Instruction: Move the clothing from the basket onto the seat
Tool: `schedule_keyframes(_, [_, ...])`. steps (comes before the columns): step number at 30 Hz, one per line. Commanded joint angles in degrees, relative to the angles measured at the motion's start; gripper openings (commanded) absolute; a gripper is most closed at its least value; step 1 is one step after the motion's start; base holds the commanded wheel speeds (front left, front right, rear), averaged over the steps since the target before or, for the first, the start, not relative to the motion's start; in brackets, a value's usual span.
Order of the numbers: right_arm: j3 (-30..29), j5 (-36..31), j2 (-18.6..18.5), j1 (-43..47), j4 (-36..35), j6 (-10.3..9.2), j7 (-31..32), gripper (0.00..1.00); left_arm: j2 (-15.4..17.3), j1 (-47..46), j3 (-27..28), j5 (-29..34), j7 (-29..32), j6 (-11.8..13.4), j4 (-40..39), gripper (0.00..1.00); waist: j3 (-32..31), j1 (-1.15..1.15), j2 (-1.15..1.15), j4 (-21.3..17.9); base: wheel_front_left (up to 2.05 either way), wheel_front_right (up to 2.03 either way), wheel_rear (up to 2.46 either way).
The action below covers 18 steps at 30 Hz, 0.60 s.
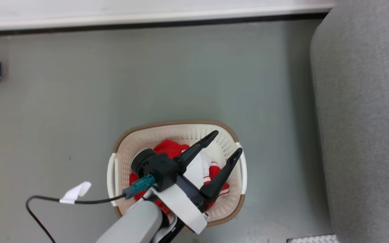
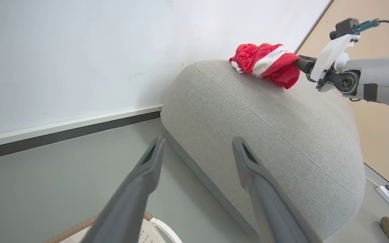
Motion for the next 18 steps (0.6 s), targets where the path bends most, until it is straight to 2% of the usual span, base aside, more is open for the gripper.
schedule_keyframes(1, [0.8, 0.5, 0.6, 2.0, -0.6, -0.19, -0.3, 1.0, -0.2, 1.1, 0.4, -0.1, 0.0, -0.2, 0.1, 1.0, -2.0, 0.01, 0.0, -1.0, 0.0, 0.0, 0.0])
schedule_keyframes(8, [6.4, 3.3, 2.8, 12.8, -8.2, -0.19, -0.5, 1.0, -0.8, 5.7, 3.0, -1.3, 0.0, -0.2, 0.6, 1.0, -7.9, 0.01, 0.0, -3.2, 0.0, 0.0, 0.0])
schedule_keyframes(18, [10.5, 8.9, 9.5, 28.6, -24.5, -0.19, -0.5, 1.0, -1.1, 16.8, 11.3, -0.9, 0.0, 0.3, 1.2, 1.0, -18.9, 0.01, 0.0, -5.8, 0.0, 0.0, 0.0])
